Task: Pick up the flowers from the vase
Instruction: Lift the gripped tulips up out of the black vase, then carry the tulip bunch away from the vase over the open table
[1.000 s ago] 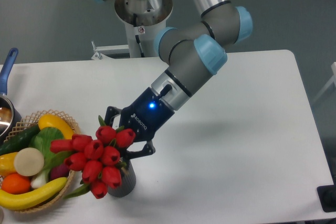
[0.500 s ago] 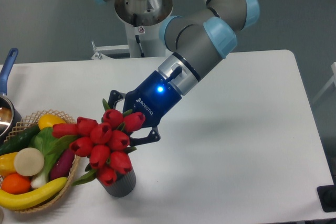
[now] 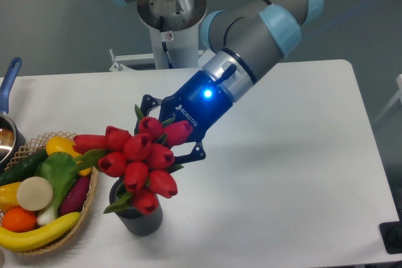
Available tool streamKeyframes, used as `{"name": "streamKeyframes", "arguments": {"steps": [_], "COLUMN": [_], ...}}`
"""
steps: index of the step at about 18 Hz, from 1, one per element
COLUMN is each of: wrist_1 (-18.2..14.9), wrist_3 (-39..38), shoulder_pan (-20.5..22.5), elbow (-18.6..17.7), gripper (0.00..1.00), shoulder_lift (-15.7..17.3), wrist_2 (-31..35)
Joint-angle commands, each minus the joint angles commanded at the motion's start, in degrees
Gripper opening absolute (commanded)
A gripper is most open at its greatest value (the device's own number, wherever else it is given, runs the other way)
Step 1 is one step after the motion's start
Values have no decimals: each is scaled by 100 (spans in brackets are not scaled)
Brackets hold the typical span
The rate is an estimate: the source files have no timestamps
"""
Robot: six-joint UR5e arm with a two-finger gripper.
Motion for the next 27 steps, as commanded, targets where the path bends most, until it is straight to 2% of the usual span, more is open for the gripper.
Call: {"name": "streamKeyframes", "arguments": {"steps": [6, 15, 19, 21, 24, 27], "wrist_1": [0, 9, 0, -9, -9, -17], "wrist_3": [-176, -211, 410, 1059, 1983, 2179], "shoulder_pan": [193, 676, 1045, 1221, 1336, 1336], "elbow": [27, -9, -192, -517, -1105, -1274], "gripper": [0, 0, 0, 1, 0, 0], "shoulder_lift": [97, 132, 106, 97, 193, 308], "wrist_2": [-264, -220, -107, 147, 1103, 1878]}}
